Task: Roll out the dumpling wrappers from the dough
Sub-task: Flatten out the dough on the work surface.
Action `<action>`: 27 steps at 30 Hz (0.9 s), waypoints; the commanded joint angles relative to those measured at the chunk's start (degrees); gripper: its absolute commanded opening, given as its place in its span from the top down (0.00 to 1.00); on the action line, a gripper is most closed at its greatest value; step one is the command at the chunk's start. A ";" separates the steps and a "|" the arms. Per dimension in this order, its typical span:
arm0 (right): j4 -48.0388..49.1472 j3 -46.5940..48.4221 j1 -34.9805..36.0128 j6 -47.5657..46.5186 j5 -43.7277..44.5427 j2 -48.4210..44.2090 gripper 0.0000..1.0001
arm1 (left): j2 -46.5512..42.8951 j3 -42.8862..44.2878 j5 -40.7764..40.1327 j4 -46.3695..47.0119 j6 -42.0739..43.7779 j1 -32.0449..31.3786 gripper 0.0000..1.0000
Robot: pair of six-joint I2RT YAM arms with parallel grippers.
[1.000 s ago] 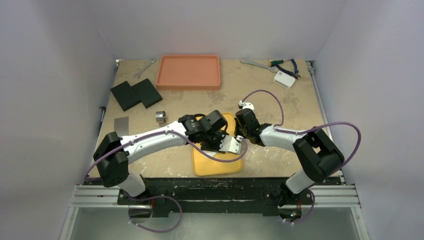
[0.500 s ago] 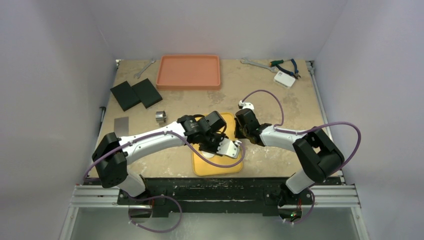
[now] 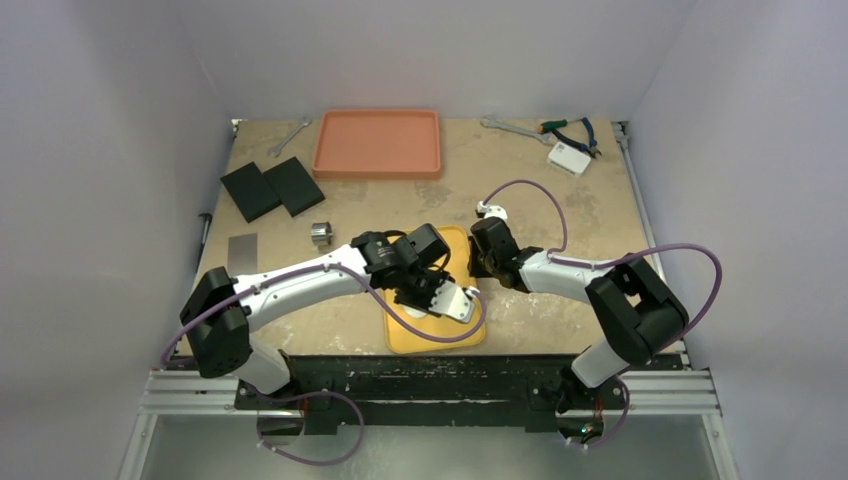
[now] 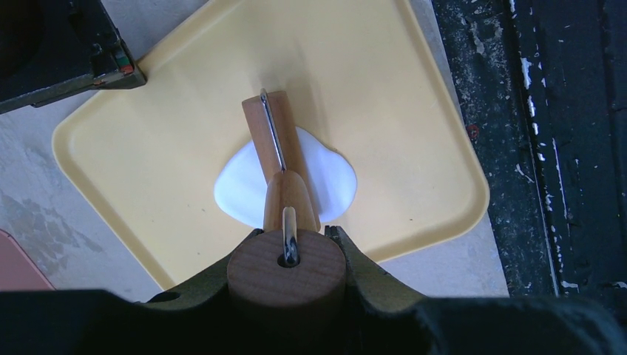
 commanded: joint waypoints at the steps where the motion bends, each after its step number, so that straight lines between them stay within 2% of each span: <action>1: -1.04 0.38 0.07 -0.84 0.89 1.01 1.00 | 1.65 -4.13 11.20 -17.39 -2.61 -1.77 1.00; 19: -1.04 0.27 0.09 -0.86 0.84 0.90 1.00 | 1.89 -5.50 11.24 -16.60 -2.65 -1.86 1.00; 24: -1.04 0.27 0.08 -0.86 0.85 0.90 1.00 | 0.53 -2.41 11.44 -16.72 -3.20 -1.86 1.00; 27: -1.04 0.27 0.05 -0.85 0.95 0.90 1.00 | -1.02 2.22 9.71 -13.32 -7.82 -1.69 1.00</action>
